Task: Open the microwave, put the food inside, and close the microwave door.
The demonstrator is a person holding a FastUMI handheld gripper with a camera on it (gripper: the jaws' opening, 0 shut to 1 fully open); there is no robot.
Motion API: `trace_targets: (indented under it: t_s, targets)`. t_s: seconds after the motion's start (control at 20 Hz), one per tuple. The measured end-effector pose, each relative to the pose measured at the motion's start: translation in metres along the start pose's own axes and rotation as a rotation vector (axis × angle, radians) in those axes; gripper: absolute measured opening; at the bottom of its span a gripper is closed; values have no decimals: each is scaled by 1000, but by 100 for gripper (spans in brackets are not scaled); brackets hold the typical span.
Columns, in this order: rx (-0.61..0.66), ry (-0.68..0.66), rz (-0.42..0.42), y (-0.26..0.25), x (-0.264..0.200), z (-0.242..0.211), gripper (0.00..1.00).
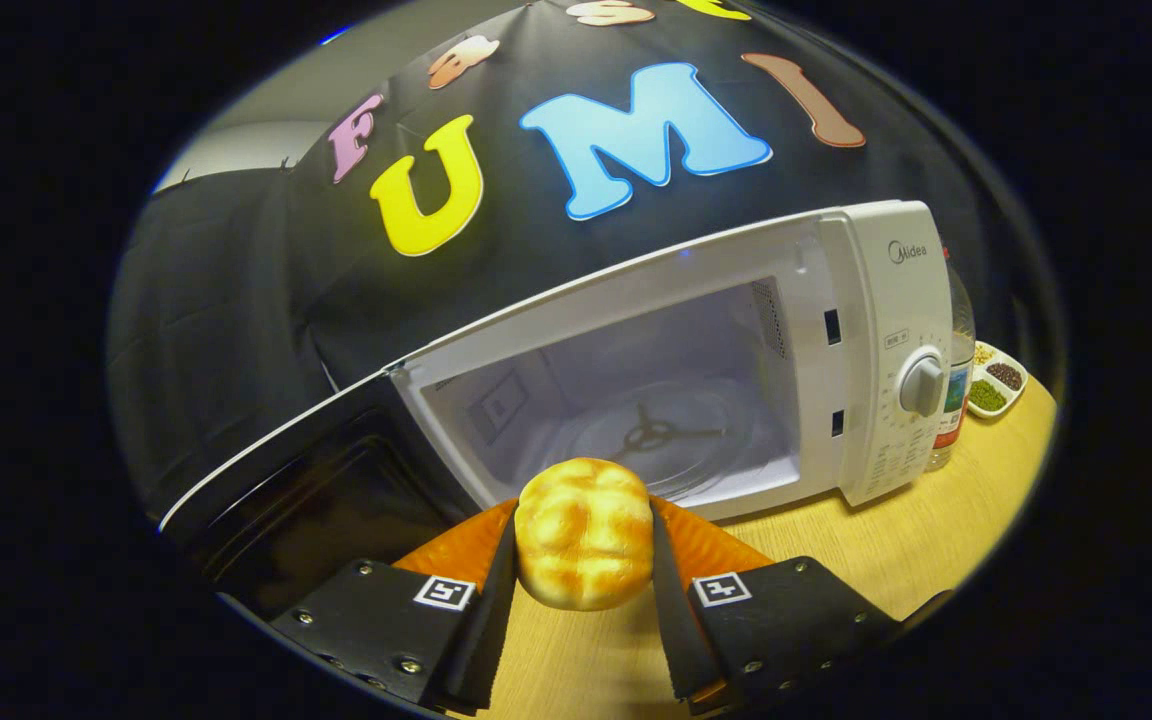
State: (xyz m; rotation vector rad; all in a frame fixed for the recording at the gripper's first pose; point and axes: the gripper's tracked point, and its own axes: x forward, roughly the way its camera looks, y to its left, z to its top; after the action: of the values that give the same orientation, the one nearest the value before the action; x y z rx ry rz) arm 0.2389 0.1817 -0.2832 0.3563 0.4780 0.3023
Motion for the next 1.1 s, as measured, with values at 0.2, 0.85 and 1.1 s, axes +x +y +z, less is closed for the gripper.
trace_targets:
  t_s: [0.2,0.85,1.1]
  targets:
    - [39,-35,-28,-4,33,2,64]
    - [39,-87,-142,-35,123,0,69]
    - [39,-87,-161,-43,134,-6,82]
